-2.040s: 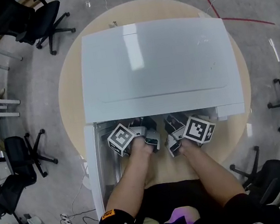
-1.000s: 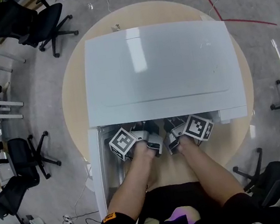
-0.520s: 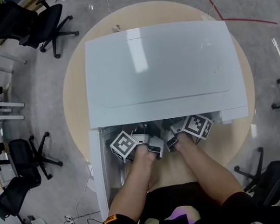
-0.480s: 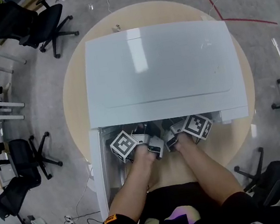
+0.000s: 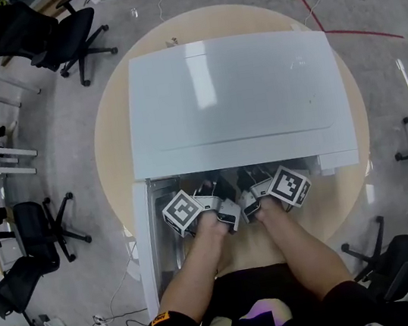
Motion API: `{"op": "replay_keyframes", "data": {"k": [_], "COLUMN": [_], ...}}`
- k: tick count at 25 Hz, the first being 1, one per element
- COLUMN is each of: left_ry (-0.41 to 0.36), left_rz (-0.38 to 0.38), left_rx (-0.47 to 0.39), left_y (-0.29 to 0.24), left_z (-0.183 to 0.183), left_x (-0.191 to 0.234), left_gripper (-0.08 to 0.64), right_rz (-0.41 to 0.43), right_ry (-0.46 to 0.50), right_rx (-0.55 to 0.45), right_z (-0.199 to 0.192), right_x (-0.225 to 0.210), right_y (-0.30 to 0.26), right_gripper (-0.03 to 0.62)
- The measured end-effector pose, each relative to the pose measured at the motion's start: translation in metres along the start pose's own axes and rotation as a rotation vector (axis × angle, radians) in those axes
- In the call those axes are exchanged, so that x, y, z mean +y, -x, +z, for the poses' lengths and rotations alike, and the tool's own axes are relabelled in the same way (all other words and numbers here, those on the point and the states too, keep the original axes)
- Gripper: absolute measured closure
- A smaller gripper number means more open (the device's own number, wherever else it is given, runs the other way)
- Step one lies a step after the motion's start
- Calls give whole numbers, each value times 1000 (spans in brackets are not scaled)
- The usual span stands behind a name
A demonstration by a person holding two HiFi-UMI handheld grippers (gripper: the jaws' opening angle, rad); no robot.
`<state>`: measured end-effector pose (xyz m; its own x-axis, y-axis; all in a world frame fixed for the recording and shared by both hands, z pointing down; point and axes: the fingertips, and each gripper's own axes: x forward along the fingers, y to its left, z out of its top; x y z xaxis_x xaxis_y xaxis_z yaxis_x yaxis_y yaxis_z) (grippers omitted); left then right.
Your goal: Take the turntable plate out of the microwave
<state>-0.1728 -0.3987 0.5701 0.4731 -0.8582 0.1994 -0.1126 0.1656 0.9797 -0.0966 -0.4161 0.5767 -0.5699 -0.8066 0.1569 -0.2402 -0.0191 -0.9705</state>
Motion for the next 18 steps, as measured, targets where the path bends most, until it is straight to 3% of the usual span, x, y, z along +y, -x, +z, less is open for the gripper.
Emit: {"op": "replay_keyframes", "data": {"k": [6,10,18], "left_ry": [-19,-37,-69], "left_rz": [-36,-28,-52], "left_rx": [14,21,26], "left_y": [12,26,56], "left_z": [-11,-21,-43], "left_x": [-16,-23,-39], "left_gripper": [482,482,480], "right_rz": [61,33,66], "right_ry": [0,15,34], "right_rx": [-28,-36,-46], "right_z": [-2,-5,-17], "right_x": [22,24,43], "right_y": [16,35,69], "right_gripper": [522,522,522]}}
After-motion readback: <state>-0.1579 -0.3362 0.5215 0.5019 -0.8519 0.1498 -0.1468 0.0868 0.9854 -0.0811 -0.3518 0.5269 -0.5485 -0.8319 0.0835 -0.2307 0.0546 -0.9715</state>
